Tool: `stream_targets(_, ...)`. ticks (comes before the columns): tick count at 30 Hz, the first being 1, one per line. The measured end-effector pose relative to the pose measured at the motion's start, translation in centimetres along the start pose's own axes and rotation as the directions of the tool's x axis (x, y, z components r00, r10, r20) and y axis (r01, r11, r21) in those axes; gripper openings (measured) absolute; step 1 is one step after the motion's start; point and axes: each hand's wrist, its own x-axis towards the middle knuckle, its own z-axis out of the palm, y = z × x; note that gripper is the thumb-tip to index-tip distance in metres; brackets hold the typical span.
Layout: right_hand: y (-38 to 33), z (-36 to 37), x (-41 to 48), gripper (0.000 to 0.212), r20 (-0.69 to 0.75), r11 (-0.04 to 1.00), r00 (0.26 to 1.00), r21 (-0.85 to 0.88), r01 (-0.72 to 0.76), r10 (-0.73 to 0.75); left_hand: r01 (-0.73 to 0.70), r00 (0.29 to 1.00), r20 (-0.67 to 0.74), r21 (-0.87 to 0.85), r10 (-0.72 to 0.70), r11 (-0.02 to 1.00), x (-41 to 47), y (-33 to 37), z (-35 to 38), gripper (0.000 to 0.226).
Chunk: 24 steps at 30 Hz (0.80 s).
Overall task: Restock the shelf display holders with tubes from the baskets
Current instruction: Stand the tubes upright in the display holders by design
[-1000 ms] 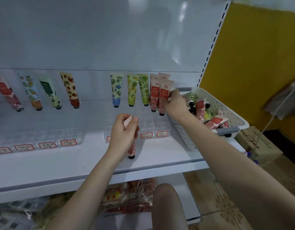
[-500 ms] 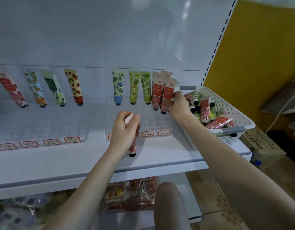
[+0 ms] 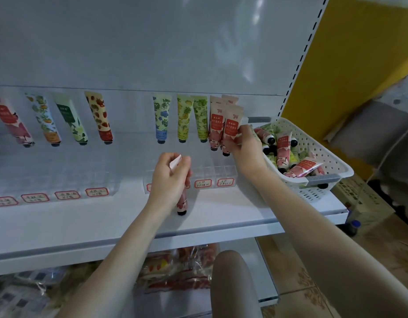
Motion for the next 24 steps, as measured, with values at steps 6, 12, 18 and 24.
stream_targets(6,0.7,-0.2,0.3,0.007,0.032,0.999,1.0,0.038,-0.001,0.0,0.003,1.0,-0.006,0.01,-0.003,1.0,-0.1,0.1,-0.1,0.01)
stream_targets(12,0.7,-0.9,0.2,0.011,0.039,0.993,0.997,0.096,0.068,-0.072,0.007,1.0,-0.001,0.015,-0.007,1.0,0.0,0.1,0.0,0.014)
stream_targets(18,1.2,-0.5,0.7,0.013,0.023,0.995,0.995,0.029,0.095,-0.096,0.037,0.999,-0.013,-0.012,-0.037,0.999,0.1,0.1,0.0,0.013)
stream_targets(24,1.4,-0.1,1.0,0.023,-0.002,0.995,0.996,-0.026,0.094,-0.094,0.035,0.999,-0.008,0.007,-0.035,0.999,0.1,-0.1,0.0,0.012)
